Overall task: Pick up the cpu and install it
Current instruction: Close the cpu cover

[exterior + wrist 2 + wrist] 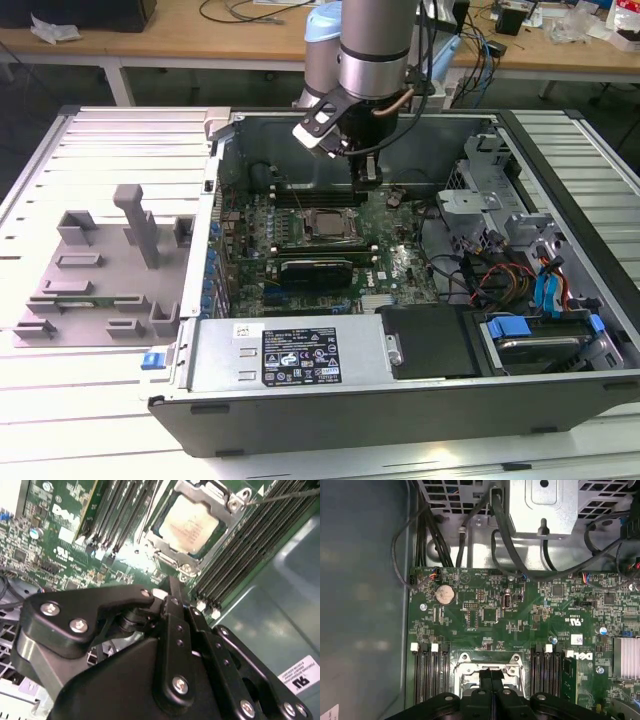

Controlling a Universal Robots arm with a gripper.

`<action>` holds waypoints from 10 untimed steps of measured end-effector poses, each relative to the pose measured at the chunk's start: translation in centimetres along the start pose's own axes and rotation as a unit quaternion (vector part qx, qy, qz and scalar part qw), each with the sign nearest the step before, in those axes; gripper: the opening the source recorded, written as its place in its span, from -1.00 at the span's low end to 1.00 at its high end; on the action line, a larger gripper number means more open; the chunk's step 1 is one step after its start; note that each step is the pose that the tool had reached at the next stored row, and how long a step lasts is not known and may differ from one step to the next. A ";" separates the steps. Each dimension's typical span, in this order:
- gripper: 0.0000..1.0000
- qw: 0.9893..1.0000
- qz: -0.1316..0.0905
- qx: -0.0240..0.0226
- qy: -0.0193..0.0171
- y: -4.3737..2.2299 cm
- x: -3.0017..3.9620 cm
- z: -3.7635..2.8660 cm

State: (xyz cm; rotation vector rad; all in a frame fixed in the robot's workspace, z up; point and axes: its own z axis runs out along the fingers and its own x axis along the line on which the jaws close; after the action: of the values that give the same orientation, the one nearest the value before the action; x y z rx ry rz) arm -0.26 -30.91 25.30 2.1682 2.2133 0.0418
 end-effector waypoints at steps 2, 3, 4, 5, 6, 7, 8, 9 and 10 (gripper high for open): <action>-0.79 1.000 0.000 0.001 0.000 -0.01 0.00 0.00; -0.79 1.000 0.000 0.012 0.000 0.00 0.00 0.02; -0.79 1.000 0.000 0.022 0.001 0.00 0.00 0.04; -0.79 1.000 0.000 0.024 0.001 0.00 0.00 0.03; -0.79 1.000 0.000 0.025 0.001 0.00 0.00 0.03; -0.79 1.000 0.000 0.027 0.001 0.00 0.00 0.04; -0.79 1.000 0.000 0.026 0.001 -0.28 0.01 0.09; -0.79 1.000 0.000 0.026 0.001 -0.87 0.02 0.17; -0.79 1.000 0.000 0.025 0.001 -1.34 0.03 0.31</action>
State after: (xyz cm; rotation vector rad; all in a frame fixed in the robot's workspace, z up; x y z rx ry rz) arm -1.59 -30.91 24.93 2.1941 2.2403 -0.0125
